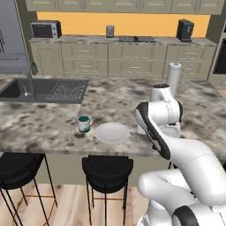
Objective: Pick up the pan with the steak in it and place it on the dining table. Then place the steak on the plate.
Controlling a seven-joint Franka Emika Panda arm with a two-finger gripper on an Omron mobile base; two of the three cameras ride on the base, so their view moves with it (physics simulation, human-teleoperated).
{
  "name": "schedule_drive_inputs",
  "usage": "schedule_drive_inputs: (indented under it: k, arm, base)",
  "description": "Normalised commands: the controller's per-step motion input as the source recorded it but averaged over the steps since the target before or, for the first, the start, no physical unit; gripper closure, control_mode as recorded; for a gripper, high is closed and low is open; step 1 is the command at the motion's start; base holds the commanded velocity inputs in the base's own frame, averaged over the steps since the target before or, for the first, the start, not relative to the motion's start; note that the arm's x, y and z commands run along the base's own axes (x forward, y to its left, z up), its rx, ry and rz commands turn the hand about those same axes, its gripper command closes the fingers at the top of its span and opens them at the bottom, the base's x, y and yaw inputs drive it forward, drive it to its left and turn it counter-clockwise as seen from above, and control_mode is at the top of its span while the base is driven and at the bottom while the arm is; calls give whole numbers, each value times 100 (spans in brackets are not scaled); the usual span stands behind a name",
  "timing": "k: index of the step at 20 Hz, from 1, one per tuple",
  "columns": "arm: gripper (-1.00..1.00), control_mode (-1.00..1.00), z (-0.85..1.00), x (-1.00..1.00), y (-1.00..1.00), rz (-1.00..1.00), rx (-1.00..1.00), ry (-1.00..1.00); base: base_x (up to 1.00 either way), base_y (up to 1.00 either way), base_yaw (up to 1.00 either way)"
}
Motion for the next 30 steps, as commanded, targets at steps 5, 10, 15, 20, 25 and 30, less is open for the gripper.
schedule_drive_inputs:
  k: [5, 10, 15, 20, 25, 30]
  arm:
    - [100, -100, -42, 7, 0, 0, -1, -3]
    - [100, -100, -39, 21, -1, 0, -3, -3]
    - [100, -100, -30, 24, -6, 0, -1, -2]
    - [100, -100, -30, 0, -1, 1, -2, -3]
    - [100, -100, -34, 0, 0, 1, -4, -2]
    - [100, -100, -30, 2, 0, 0, -3, -1]
  base:
    - [0, 0, 0]
    - [0, 0, 0]
    - [0, 0, 0]
    - [0, 0, 0]
    - [0, 0, 0]
    - [0, 0, 0]
